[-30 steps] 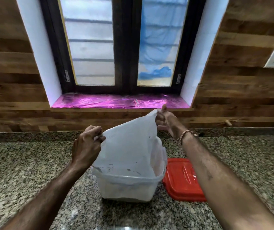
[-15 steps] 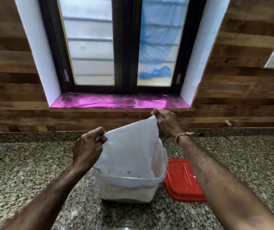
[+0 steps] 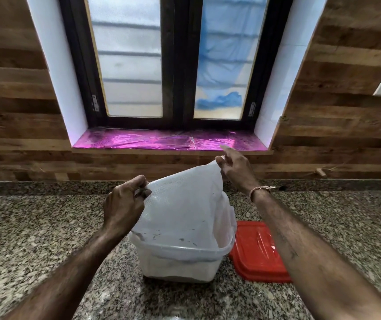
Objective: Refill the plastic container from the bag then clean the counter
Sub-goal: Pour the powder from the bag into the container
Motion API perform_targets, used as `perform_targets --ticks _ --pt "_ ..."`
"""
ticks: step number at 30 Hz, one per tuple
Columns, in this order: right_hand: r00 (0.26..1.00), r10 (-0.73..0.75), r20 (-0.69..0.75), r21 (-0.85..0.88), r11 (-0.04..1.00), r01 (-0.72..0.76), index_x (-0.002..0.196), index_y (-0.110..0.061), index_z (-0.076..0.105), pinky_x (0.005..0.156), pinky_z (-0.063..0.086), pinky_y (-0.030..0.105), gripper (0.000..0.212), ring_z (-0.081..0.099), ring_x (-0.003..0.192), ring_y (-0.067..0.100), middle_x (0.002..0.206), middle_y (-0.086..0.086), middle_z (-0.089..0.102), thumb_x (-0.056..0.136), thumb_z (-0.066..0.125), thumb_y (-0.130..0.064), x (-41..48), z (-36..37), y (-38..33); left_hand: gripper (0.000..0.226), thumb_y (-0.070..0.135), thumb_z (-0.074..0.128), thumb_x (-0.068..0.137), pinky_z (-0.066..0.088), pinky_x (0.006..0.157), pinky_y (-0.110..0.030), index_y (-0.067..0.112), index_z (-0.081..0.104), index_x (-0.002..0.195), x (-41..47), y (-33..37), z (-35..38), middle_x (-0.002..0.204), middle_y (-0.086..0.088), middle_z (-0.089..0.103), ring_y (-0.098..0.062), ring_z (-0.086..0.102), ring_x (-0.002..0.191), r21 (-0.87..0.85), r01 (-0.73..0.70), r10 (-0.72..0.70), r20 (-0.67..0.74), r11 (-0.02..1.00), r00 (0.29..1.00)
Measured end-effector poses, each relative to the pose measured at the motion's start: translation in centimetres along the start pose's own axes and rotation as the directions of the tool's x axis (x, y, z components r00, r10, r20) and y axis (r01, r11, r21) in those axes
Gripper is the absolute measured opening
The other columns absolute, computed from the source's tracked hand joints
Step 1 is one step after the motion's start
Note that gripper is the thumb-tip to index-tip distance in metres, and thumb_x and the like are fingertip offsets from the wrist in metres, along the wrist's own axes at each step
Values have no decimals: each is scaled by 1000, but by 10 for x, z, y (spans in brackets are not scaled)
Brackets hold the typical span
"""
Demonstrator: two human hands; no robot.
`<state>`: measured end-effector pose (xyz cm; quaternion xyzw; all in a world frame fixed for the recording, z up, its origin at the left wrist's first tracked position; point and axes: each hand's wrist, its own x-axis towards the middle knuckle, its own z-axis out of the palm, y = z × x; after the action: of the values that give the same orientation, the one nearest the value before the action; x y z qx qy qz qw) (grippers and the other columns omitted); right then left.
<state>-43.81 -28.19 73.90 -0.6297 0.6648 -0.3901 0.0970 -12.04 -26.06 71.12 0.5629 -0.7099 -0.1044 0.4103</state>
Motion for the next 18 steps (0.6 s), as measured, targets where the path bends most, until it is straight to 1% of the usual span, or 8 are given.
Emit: perform_targets --ticks 2,4,6,8,12,14,17,18 --pt "992 96 85 257 960 -115 139 -28 57 99 56 48 44 65 113 24 124 6 66 96 64 -31 2 -5 3 16 28 75 86 52 61 -36 24 59 83 -1 2 -1 81 9 73 -26 67 78 -6 -7 7 -11 1000 1000" --pt "971 73 228 364 918 -155 125 -29 69 90 60 52 34 68 110 25 124 3 64 91 72 -31 3 -11 8 18 28 75 86 49 58 -35 23 59 81 0 3 -3 74 7 70 -27 66 74 -4 -7 7 -36 1000 999" --pt "970 37 239 292 950 -108 111 -20 75 86 63 47 29 68 107 27 126 8 62 83 82 -26 5 -14 11 18 31 74 86 47 56 -34 22 58 81 2 5 -6 67 4 67 -29 66 73 13 -12 13 -65 1000 998" --pt "993 19 114 141 989 -35 92 -10 76 79 63 48 18 67 95 27 112 10 67 78 85 -15 7 -11 10 20 36 74 85 47 56 -34 22 60 80 4 6 -9 66 5 66 -28 66 73 37 -23 26 -75 999 997" --pt "994 -69 -90 -152 987 55 71 -20 67 60 56 35 20 62 69 16 72 -2 68 75 85 -27 12 -8 7 36 50 77 80 38 52 -28 22 56 74 8 0 -14 67 9 63 -18 60 63 94 -92 101 -103 991 990" --pt "989 -97 -112 -168 983 78 70 -17 62 55 46 26 25 52 61 9 66 -5 63 75 85 -27 13 -13 4 35 48 79 79 37 50 -28 22 55 73 15 -8 -16 69 9 63 -16 59 62 64 -70 76 -110 996 991" --pt "987 -136 -86 -135 983 123 71 -9 60 55 43 21 28 47 58 -4 67 -3 60 75 86 -19 16 -19 0 23 33 80 82 54 56 -39 22 60 76 23 -20 -17 73 7 66 -19 64 66 -80 18 -22 -43 997 999" --pt "985 -162 -58 -142 978 152 72 -6 60 56 41 13 27 49 59 -7 69 -2 61 75 86 -15 17 -20 -1 20 29 79 83 56 58 -40 22 61 77 22 -21 -17 74 7 66 -19 65 68 -101 14 -16 -27 995 999"
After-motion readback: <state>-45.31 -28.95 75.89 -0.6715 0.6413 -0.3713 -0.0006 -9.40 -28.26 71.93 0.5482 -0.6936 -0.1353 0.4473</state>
